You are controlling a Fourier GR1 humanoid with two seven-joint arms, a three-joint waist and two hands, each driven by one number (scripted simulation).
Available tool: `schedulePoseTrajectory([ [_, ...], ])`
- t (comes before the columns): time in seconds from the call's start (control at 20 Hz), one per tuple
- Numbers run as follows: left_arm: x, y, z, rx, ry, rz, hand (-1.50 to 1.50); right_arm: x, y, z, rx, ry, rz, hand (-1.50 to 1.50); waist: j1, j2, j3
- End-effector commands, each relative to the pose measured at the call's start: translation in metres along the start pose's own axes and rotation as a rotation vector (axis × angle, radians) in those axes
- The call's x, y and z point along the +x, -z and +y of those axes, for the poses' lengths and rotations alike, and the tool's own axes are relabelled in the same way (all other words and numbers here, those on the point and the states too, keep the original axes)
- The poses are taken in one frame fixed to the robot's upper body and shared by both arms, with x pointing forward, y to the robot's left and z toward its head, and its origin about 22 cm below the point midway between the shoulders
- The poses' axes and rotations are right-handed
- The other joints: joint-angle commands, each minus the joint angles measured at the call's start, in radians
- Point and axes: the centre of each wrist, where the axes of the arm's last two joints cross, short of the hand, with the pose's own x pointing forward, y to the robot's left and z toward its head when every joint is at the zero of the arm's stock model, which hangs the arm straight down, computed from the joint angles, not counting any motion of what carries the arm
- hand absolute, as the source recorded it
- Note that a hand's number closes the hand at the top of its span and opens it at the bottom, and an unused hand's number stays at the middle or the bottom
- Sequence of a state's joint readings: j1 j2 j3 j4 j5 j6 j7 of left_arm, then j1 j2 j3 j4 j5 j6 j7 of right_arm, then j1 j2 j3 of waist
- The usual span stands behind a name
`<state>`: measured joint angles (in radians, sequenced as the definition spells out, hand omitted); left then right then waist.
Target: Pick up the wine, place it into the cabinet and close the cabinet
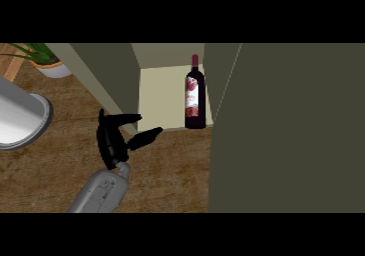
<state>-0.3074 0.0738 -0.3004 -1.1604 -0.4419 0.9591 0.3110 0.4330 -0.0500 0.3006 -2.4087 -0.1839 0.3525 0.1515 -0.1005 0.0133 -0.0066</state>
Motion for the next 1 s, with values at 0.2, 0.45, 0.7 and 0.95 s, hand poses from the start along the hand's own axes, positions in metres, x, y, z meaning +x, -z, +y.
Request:
schedulePoseTrajectory([
  [0.2,0.105,-0.011,-0.021,-0.183,-0.315,-0.236,-1.5,0.007,-0.004,0.001,-0.021,-0.01,-0.008,-1.5,0.001,-0.01,0.001],
  [0.45,0.112,-0.012,-0.018,-0.248,-0.38,-0.268,-1.5,0.019,-0.006,0.007,-0.028,-0.015,-0.024,-1.5,0.026,-0.016,0.001],
  [0.7,0.115,-0.023,-0.017,-0.335,-0.46,-0.301,-1.5,0.014,-0.008,0.004,-0.068,-0.012,-0.013,-1.5,0.036,-0.015,0.003],
  [0.95,0.102,-0.039,-0.001,-0.427,-0.587,-0.294,-1.5,0.023,-0.011,0.006,-0.1,-0.035,0.005,-1.5,0.08,-0.017,0.004],
])
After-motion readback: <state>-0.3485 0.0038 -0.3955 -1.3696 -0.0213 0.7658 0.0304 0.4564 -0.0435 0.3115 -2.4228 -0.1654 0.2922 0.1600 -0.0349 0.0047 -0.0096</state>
